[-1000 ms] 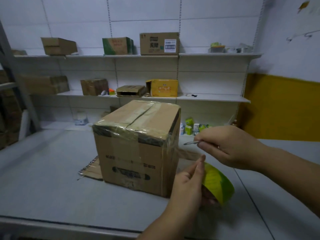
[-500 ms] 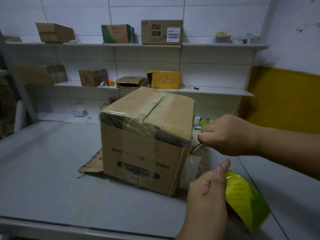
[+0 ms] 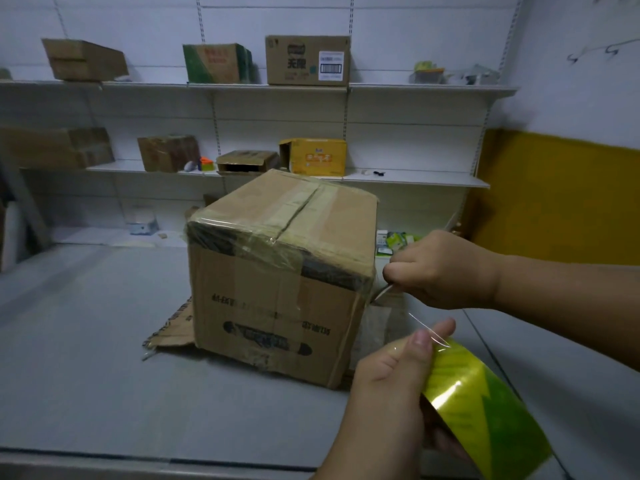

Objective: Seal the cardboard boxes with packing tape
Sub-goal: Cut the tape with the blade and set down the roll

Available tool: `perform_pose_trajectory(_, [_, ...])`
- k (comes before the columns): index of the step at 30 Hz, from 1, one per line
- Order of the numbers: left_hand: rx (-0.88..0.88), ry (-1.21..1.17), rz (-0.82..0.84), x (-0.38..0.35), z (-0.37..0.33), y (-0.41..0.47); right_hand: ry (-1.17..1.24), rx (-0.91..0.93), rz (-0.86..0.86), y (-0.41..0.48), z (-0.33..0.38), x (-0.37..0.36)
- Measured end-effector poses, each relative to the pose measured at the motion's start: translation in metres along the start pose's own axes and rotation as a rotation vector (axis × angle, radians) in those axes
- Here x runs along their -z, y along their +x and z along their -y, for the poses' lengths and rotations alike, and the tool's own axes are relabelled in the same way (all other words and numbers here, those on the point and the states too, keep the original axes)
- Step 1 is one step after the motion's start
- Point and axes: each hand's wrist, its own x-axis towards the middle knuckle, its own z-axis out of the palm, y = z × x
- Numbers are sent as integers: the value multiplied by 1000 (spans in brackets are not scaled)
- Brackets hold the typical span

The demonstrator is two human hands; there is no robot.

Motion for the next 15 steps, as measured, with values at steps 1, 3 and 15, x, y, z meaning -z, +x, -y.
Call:
perform_pose_trajectory(1, [6, -6, -6, 0, -3, -1, 8, -7, -11, 0, 0, -1])
perform_pose_trajectory(3, [3, -9, -16, 2, -6, -2, 5, -36, -26, 1, 1, -3])
perform_pose_trajectory(15, [-22, 117, -39, 18, -4, -10, 83, -644, 150, -60, 6, -35])
